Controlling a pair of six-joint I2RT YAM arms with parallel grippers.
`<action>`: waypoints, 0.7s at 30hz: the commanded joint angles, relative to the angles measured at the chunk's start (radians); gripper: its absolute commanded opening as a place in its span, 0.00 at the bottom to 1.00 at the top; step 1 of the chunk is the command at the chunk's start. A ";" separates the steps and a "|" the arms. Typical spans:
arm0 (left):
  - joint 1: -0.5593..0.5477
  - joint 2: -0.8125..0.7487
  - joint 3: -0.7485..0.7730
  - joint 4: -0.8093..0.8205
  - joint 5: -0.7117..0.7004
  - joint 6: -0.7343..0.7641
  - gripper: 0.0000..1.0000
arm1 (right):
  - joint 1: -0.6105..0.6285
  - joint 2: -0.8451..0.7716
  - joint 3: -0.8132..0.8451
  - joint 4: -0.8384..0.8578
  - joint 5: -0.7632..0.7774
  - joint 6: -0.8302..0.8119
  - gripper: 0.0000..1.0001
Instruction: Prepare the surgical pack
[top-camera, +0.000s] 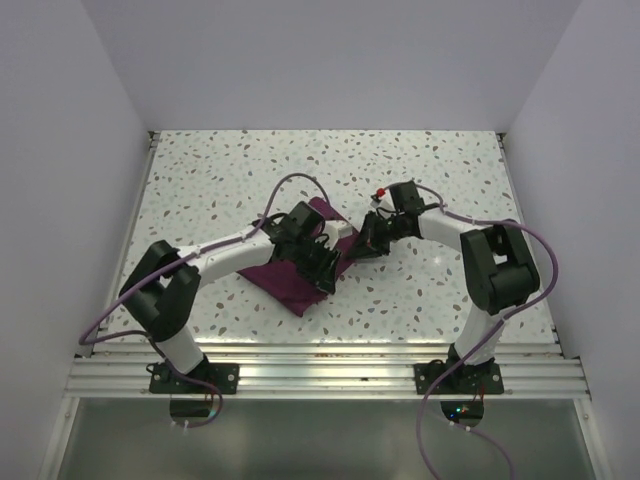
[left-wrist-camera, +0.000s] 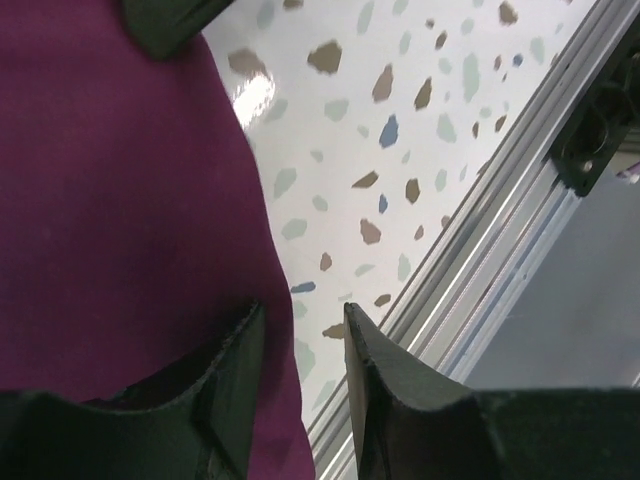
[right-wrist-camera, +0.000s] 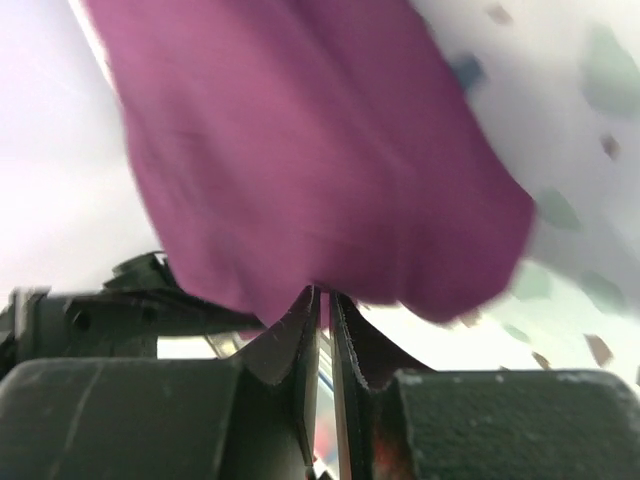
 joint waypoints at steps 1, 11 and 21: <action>0.007 0.025 -0.075 0.022 0.040 -0.017 0.39 | -0.025 0.008 -0.061 0.025 -0.003 -0.044 0.13; 0.109 0.096 -0.098 -0.084 -0.171 -0.055 0.34 | -0.048 0.025 -0.083 -0.003 -0.005 -0.084 0.12; 0.211 0.117 -0.031 -0.128 -0.288 -0.006 0.39 | -0.048 0.020 0.030 -0.104 -0.013 -0.126 0.12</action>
